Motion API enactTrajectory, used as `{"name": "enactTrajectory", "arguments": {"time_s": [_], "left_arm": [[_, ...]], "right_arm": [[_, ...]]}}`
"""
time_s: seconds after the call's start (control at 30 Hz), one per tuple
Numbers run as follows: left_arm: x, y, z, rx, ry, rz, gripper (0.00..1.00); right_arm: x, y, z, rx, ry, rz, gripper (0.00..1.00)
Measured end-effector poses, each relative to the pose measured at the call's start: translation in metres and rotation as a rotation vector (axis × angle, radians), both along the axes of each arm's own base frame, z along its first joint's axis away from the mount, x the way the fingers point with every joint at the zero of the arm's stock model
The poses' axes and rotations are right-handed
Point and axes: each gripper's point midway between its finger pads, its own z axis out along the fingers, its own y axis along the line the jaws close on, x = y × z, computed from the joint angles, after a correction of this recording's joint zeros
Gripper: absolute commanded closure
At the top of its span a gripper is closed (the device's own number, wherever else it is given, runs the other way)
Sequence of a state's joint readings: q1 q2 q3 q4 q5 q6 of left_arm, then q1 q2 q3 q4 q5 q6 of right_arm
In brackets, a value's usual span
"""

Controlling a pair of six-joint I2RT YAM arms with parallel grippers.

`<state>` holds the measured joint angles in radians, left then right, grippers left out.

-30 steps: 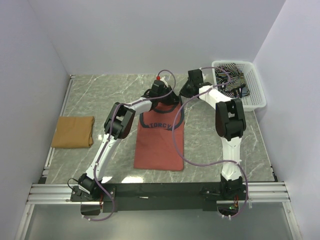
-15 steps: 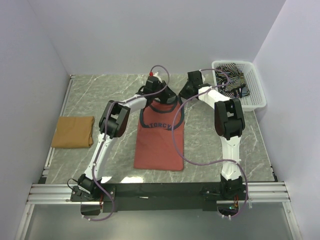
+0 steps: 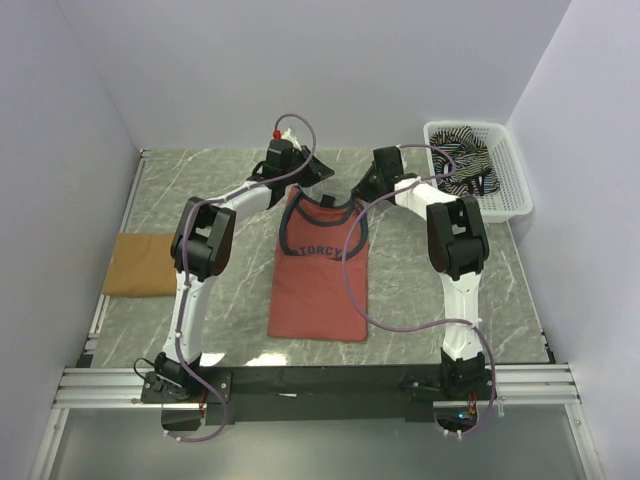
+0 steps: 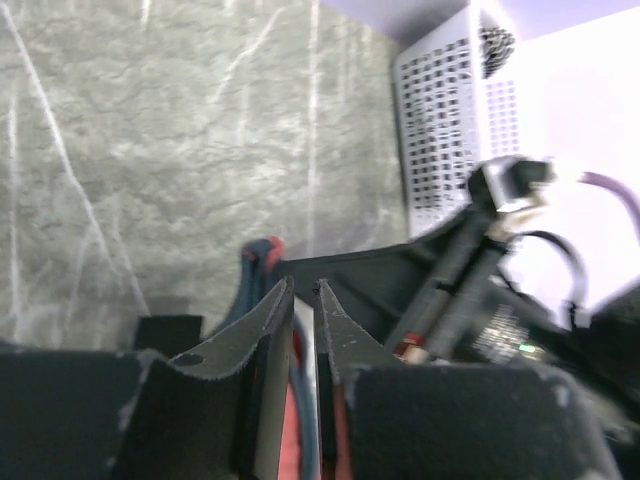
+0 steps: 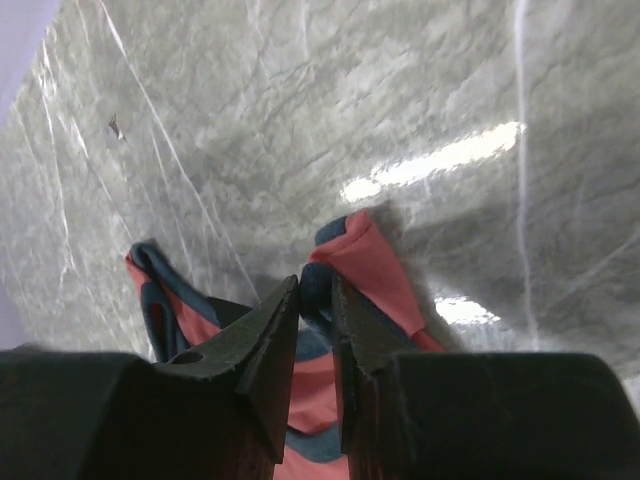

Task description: Fold and stack the tank tops

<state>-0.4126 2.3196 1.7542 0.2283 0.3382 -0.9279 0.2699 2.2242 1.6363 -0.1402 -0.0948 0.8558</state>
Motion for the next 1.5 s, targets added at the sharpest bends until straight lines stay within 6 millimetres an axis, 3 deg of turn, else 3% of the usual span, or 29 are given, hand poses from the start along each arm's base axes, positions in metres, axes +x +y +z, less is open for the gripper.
{"name": "enactTrajectory", "arguments": {"time_s": [0.17,0.3,0.47,0.63,0.73,0.8,0.97,1.13,1.27,1.37,1.5], "left_arm": [[-0.015,0.006,0.018,-0.010,-0.009,-0.002,0.83],[-0.037,0.016,0.013,0.004,0.035,0.000,0.81],[-0.085,0.039,0.006,0.038,0.114,0.004,0.78],[-0.132,0.059,0.021,0.036,0.146,0.013,0.75],[-0.165,0.074,0.028,0.027,0.156,0.025,0.71],[-0.185,0.083,0.030,0.027,0.165,0.033,0.67],[-0.219,0.102,0.026,0.049,0.187,0.053,0.58],[-0.259,0.125,0.006,0.102,0.240,0.104,0.54],[-0.286,0.141,-0.017,0.153,0.322,0.159,0.55],[-0.304,0.146,-0.032,0.202,0.383,0.194,0.53],[-0.327,0.146,-0.040,0.251,0.439,0.221,0.52]], "right_arm": [[-0.003,0.008,0.000,0.013,0.006,0.010,0.73],[0.001,0.010,-0.001,0.012,0.012,0.010,0.73],[0.012,0.013,-0.018,0.011,0.048,0.018,0.73],[0.028,0.018,-0.018,0.004,0.063,0.029,0.69],[0.032,0.017,-0.018,0.000,0.066,0.030,0.62],[0.034,0.018,-0.015,0.008,0.059,0.042,0.52],[0.039,0.022,-0.006,0.032,0.010,0.121,0.35],[0.034,0.024,0.001,0.030,-0.039,0.188,0.32],[0.022,0.019,0.026,0.011,-0.065,0.198,0.31],[0.010,0.012,0.064,0.003,-0.118,0.183,0.31],[-0.025,-0.005,0.108,-0.013,-0.173,0.150,0.32]]}}
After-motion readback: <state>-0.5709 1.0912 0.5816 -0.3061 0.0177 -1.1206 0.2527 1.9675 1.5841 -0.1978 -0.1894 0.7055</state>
